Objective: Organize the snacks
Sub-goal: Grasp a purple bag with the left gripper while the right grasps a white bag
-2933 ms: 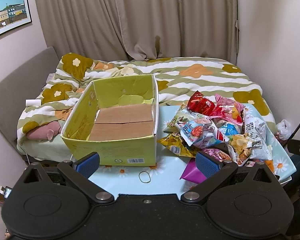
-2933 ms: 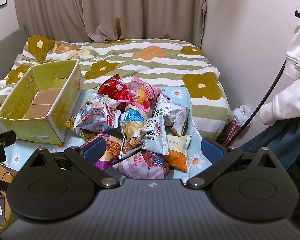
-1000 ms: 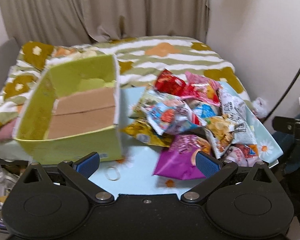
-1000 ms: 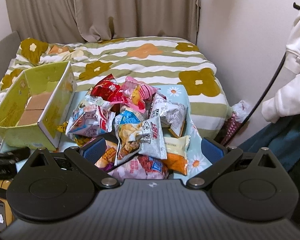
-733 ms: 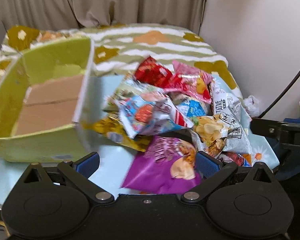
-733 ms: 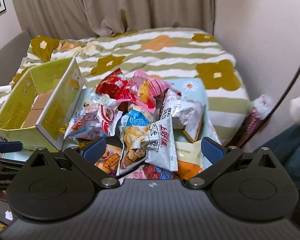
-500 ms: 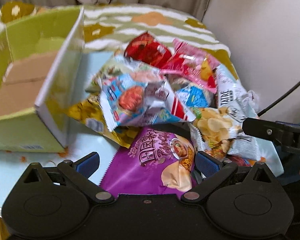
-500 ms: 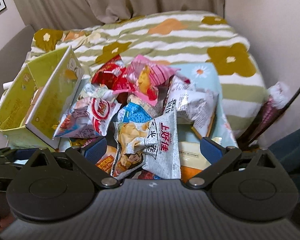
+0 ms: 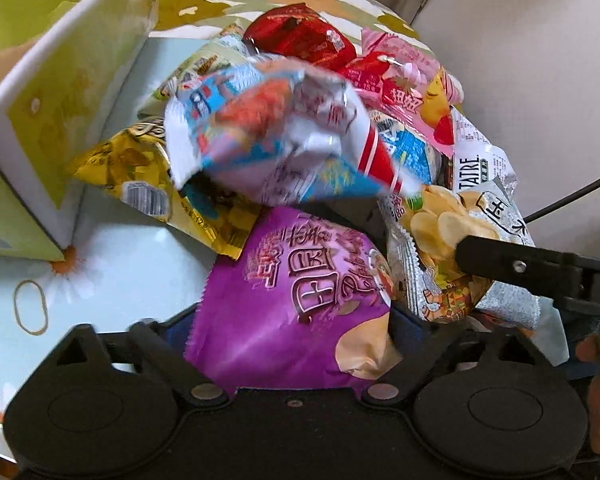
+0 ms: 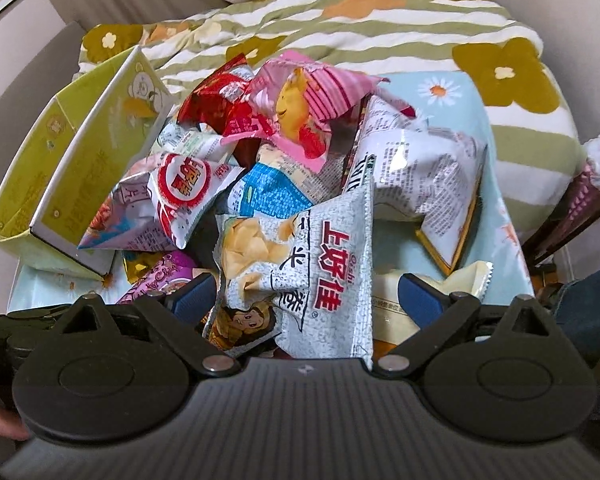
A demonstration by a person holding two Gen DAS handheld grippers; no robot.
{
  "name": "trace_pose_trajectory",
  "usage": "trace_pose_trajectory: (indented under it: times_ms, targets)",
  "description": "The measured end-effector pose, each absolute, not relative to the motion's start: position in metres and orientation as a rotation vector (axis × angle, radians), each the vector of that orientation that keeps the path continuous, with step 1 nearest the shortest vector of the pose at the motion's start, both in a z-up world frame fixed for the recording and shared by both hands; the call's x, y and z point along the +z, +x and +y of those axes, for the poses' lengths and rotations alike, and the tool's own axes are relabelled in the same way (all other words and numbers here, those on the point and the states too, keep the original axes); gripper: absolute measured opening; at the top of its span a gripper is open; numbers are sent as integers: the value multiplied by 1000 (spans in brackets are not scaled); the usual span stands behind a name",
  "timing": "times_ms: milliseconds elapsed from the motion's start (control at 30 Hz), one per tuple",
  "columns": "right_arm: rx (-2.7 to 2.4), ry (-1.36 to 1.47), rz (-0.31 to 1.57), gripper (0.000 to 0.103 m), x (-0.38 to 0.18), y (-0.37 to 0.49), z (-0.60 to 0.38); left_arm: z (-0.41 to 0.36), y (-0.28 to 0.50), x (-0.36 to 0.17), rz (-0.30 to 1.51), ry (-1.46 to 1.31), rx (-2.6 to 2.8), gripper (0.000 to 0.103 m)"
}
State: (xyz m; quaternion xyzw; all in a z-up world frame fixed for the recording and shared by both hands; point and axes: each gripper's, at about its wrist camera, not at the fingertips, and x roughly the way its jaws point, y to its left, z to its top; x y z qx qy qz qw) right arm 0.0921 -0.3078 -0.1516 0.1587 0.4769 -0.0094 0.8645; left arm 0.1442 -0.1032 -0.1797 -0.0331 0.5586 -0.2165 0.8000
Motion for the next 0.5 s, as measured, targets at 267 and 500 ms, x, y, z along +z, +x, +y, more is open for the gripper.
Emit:
trace_pose_trajectory:
  times_ms: [267, 500]
  targets:
    - [-2, 288, 998, 103, -157, 106, -299, -105, 141, -177, 1178, -71, -466, 77]
    - [-21, 191, 996, 95, -159, 113, -290, -104, 139, -176, 1168, -59, -471, 74]
